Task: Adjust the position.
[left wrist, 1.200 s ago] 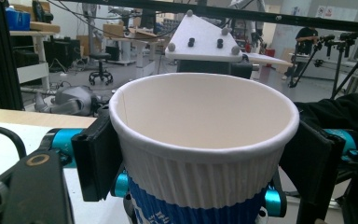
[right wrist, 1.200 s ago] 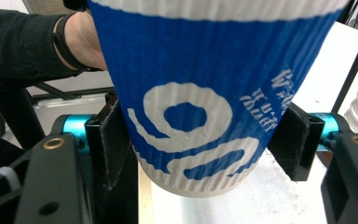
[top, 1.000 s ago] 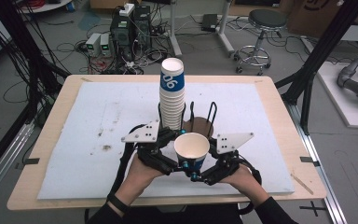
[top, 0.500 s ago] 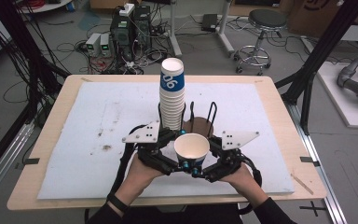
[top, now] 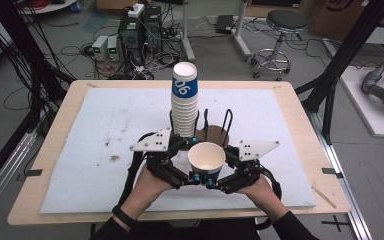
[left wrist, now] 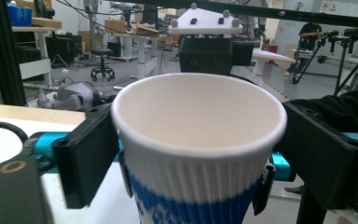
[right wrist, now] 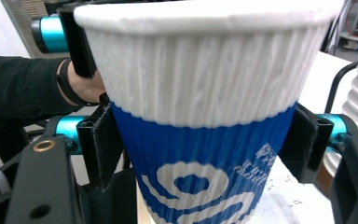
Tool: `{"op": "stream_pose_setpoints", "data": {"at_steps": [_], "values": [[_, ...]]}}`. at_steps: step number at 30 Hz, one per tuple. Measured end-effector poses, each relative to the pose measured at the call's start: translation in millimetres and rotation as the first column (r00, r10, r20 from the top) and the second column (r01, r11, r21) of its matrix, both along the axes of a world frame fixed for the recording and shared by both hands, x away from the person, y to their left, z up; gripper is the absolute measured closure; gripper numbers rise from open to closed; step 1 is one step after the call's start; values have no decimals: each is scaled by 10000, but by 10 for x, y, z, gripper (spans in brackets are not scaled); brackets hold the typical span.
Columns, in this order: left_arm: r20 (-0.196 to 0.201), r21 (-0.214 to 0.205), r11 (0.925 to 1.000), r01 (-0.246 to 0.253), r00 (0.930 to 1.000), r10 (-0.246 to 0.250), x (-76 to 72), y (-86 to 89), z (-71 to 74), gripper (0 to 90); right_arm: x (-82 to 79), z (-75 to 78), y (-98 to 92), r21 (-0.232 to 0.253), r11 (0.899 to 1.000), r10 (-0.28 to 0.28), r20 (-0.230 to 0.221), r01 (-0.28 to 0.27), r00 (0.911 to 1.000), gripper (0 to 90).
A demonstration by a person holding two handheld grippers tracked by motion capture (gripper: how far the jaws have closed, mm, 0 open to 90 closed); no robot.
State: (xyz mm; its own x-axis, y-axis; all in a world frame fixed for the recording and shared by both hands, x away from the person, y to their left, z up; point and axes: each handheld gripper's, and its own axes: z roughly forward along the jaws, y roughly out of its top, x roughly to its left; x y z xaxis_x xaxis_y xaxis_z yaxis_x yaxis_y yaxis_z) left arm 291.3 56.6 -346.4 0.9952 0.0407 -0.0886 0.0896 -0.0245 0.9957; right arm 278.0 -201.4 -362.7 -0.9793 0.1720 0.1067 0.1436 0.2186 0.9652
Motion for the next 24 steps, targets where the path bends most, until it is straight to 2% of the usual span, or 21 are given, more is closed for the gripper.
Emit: {"op": "stream_pose_setpoints", "data": {"at_steps": [5,11,17,24], "values": [[76,-19,9998,-193,9998,193,8,100,28,110,10,23,-52,89,9998,-155,32,155,9999,258],[208,269,9990,-345,9992,339,11,159,15,110,27,54,-117,304,9990,-334,99,331,9994,259],[437,521,9976,-450,9981,428,6,148,-47,110,43,89,-183,586,9969,-524,87,518,9986,259],[213,842,9956,-403,9990,386,3,63,-145,110,38,104,-209,807,9951,-579,107,568,9983,259]]}}
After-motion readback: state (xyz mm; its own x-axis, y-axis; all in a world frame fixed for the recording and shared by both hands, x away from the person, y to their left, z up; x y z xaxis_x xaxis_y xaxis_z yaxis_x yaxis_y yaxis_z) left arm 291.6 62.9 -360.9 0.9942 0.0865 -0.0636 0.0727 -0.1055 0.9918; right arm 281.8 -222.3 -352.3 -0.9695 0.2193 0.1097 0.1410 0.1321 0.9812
